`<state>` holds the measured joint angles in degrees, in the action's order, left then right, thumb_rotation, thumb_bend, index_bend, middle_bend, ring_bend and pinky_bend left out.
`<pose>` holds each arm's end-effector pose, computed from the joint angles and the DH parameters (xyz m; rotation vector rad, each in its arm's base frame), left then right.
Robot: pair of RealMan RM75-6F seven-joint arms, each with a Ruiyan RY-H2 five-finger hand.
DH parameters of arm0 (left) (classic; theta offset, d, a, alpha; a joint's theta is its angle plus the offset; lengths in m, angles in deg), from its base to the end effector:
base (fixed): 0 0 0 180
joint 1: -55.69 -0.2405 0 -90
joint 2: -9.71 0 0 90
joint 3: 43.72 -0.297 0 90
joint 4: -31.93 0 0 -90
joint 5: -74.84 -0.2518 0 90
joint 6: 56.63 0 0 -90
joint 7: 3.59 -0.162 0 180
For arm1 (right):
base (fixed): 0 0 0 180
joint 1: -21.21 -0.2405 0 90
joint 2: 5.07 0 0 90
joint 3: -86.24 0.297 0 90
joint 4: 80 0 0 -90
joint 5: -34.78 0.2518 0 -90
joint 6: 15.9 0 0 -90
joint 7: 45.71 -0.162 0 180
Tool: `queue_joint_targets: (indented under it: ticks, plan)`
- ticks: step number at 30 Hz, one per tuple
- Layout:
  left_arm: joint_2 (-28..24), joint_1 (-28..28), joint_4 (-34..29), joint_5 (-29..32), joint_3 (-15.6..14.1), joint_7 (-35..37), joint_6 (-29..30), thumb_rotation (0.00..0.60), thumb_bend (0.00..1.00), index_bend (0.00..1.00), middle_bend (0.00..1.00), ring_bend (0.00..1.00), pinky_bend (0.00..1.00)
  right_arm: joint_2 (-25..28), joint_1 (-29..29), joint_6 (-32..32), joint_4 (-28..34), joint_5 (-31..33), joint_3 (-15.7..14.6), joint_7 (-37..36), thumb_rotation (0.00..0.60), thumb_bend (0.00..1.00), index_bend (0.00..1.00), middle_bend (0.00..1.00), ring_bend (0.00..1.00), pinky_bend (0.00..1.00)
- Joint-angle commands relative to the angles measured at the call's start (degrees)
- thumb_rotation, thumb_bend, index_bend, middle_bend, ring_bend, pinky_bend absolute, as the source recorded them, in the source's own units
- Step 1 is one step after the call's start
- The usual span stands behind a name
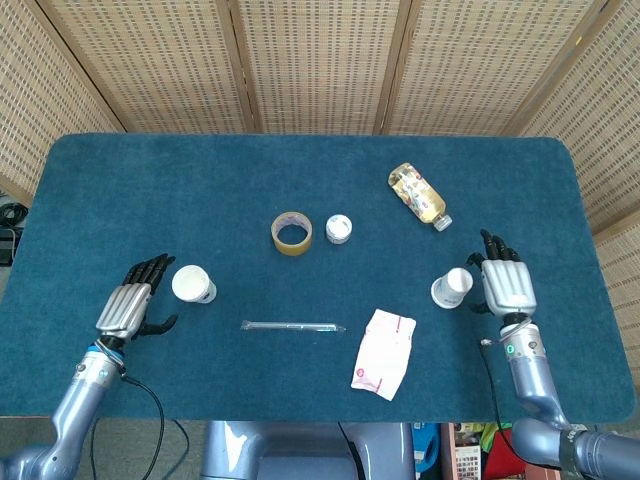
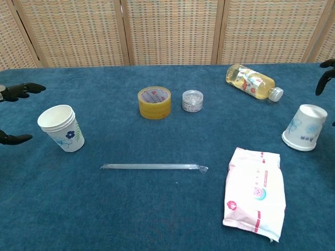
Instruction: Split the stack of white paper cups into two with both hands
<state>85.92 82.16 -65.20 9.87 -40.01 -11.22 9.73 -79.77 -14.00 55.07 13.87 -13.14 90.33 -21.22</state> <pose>-0.2758 0.3105 0.0131 -1.5517 -1.2384 -0.9174 -0.2855 -0.3674 0.0492 1.4682 -0.9759 0.6687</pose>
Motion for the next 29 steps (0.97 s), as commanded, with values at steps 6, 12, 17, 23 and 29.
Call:
queue_joint_targets:
  ticks: [6, 12, 17, 23, 29]
  plan:
    - [-4.34, -4.27, -4.71, -4.89, -2.23, -4.47, 7.02, 0.600, 0.27, 0.00, 0.00, 0.00, 0.00, 3.22, 4.16, 4.57, 4.99, -6.20, -1.09, -0.03, 0.600, 0.13, 0.25, 0.00, 0.00, 0.05]
    - [-7.86, -8.76, -6.59, -10.28, -6.50, -7.16, 12.10, 0.600, 0.27, 0.00, 0.00, 0.00, 0.00, 5.01, 9.41, 11.85, 6.11, -16.03, -4.56, -0.73, 0.600, 0.13, 0.24, 0.00, 0.00, 0.03]
    - [-8.75, -13.79, -4.58, -16.17, -10.07, -5.83, 17.78, 0.600, 0.27, 0.00, 0.00, 0.00, 0.00, 4.67, 14.62, 18.05, 3.96, -22.81, -6.56, -3.85, 0.600, 0.12, 0.21, 0.00, 0.00, 0.02]
    - [-8.27, -18.59, -0.63, -20.05, -11.43, -6.80, 23.65, 0.600, 0.27, 0.00, 0.00, 0.00, 0.00, 4.20, 18.91, 20.82, -0.15, -26.58, -7.56, -5.72, 0.600, 0.12, 0.21, 0.00, 0.00, 0.02]
    - [-8.33, -19.98, -0.25, -21.24, -11.02, -6.40, 24.14, 0.600, 0.27, 0.00, 0.00, 0.00, 0.00, 2.79, 21.39, 19.89, -3.72, -27.77, -8.11, -5.87, 0.600, 0.12, 0.18, 0.00, 0.00, 0.00]
